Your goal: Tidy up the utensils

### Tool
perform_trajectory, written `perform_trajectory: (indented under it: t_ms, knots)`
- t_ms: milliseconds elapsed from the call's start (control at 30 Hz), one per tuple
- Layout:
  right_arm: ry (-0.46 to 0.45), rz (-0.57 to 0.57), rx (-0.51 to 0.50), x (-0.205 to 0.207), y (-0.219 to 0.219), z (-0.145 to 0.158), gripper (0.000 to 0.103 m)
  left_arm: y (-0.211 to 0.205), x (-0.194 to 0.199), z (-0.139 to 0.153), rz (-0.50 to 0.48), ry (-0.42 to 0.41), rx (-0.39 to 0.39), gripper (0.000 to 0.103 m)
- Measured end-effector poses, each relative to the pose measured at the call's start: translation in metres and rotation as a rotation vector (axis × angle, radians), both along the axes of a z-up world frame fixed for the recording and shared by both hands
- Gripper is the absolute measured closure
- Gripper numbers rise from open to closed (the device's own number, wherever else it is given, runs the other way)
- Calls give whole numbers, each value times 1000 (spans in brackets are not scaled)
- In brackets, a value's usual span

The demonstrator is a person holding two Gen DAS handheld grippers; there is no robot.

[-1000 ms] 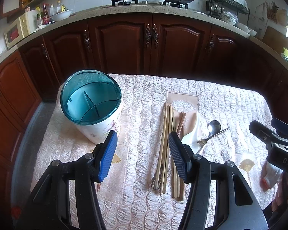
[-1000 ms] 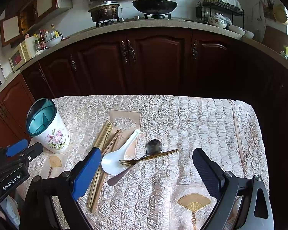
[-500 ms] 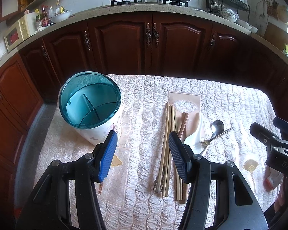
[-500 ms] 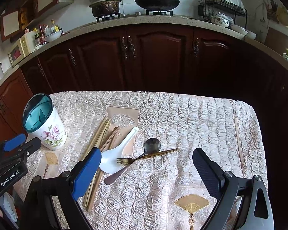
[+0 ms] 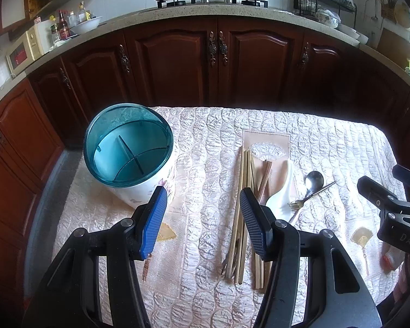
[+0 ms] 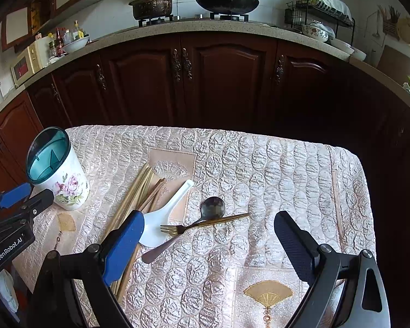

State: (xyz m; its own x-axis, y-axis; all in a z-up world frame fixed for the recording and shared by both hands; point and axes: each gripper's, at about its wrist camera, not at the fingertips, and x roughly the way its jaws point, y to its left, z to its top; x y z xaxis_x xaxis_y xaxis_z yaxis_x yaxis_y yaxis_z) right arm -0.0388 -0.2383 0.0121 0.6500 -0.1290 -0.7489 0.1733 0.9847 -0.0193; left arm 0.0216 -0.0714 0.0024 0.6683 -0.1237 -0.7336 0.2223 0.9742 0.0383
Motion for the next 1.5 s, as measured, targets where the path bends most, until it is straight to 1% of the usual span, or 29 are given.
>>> perform_trajectory:
  t_ms: [233,467,567,700,833,900,933,1000,1033,1067,1133,1200,1267,1333,1433,1500]
  knots:
    - [-9,4,25,0,-2,-4,8,-1,3,-3,4,7,5,48]
    - [-4,16,97,2,-7,-11,8,-4,7,-8,-11,24,21,48]
    - [0,22,106,3,-7,-14,8,-5,9,-9,-14,26,27,48]
    - [11,30,107,6,-8,-19,8,-9,14,-11,-34,42,35,48]
    - [38,43,144,15,-16,-31,9,-14,24,-12,-64,54,47,48]
    - [64,53,162,22,-21,-42,15,-18,32,-13,-86,64,53,48]
    - [75,60,173,26,-24,-46,19,-21,36,-15,-95,76,58,48]
    - [98,71,203,35,-30,-56,24,-28,45,-19,-125,99,62,48]
    - [97,76,219,39,-32,-61,30,-34,51,-22,-143,118,66,48]
    - [97,86,250,44,-36,-65,40,-39,55,-25,-156,136,72,48]
    - [114,96,319,54,-43,-75,50,-50,65,-29,-181,161,81,48]
    - [115,103,372,64,-49,-82,52,-60,76,-34,-195,173,104,48]
    - [117,115,417,78,-53,-87,56,-69,90,-41,-200,212,130,48]
    - [126,130,469,92,-57,-91,57,-75,105,-50,-190,254,151,48]
    - [154,135,534,113,-62,-102,65,-82,122,-61,-181,284,194,48]
    - [167,138,570,125,-62,-110,65,-86,132,-68,-174,302,208,48]
